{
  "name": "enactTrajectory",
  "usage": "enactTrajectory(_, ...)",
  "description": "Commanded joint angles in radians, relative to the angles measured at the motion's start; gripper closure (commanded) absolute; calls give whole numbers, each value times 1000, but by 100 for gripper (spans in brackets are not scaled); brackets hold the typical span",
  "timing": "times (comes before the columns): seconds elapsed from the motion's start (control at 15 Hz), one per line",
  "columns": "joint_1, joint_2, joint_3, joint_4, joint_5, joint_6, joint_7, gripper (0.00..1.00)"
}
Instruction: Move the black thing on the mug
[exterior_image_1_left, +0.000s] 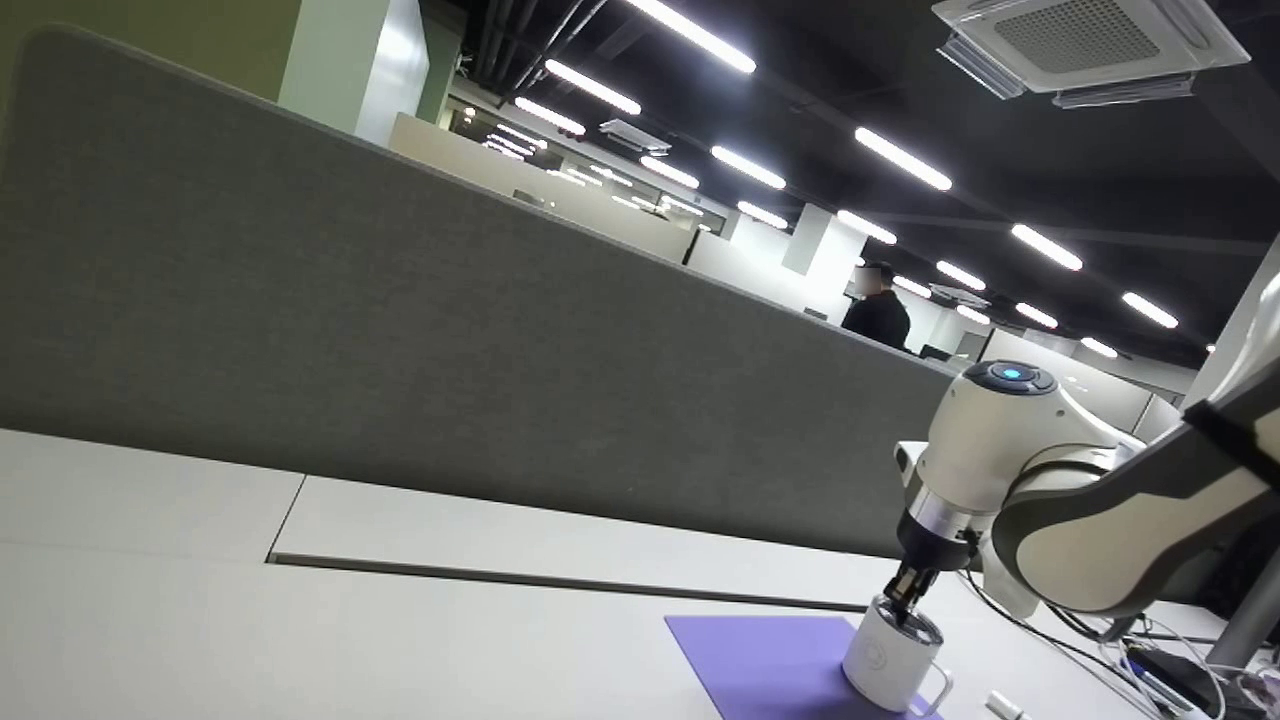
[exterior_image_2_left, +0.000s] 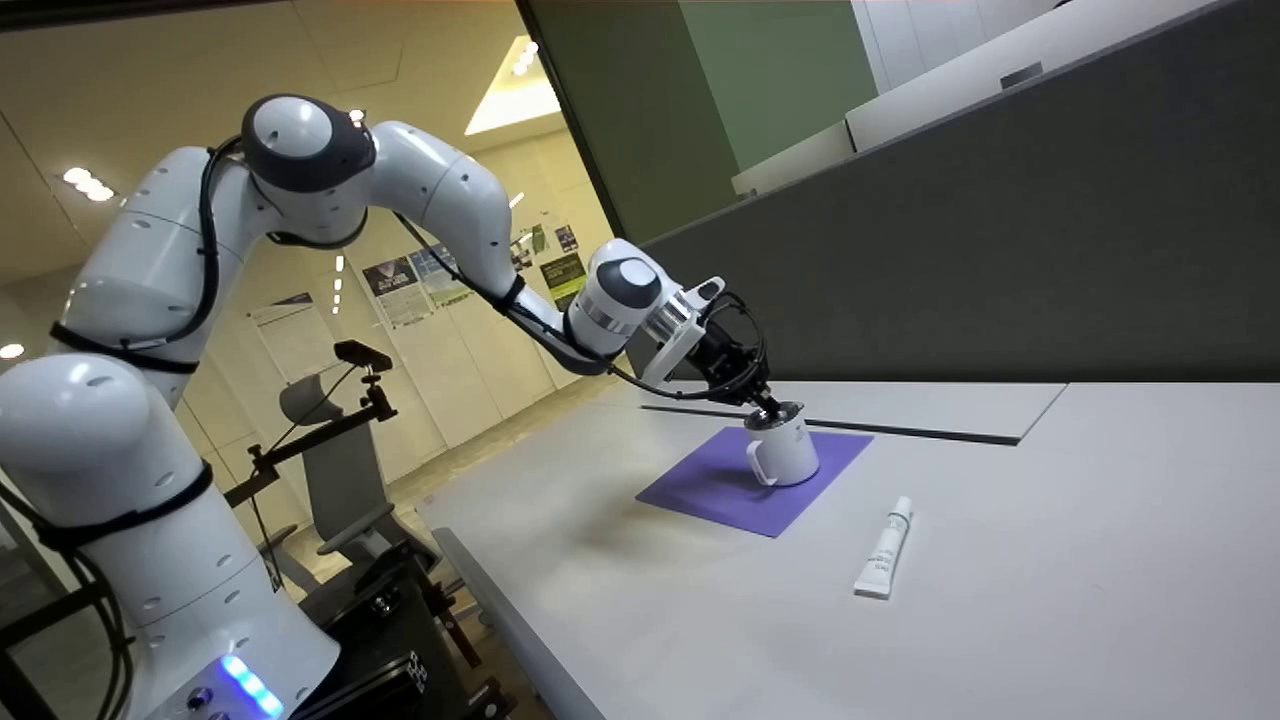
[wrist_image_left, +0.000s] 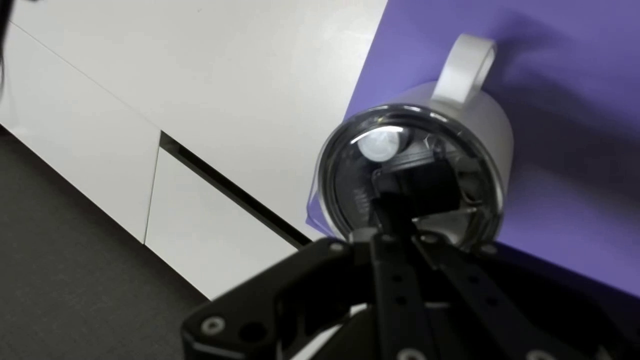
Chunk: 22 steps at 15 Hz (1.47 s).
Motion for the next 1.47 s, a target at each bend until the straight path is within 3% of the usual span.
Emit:
enactTrajectory(0.0, 29, 5, -22, 1, 16, -56, 40, 100)
enactTrajectory(0.6, 19, 10, 3, 32, 66, -184, 59, 100)
enactTrajectory(1.07, 25, 19, 0, 36, 73, -162, 118, 100)
enactTrajectory(1.4, 70, 25, -56, 41, 40, -117, 198, 100)
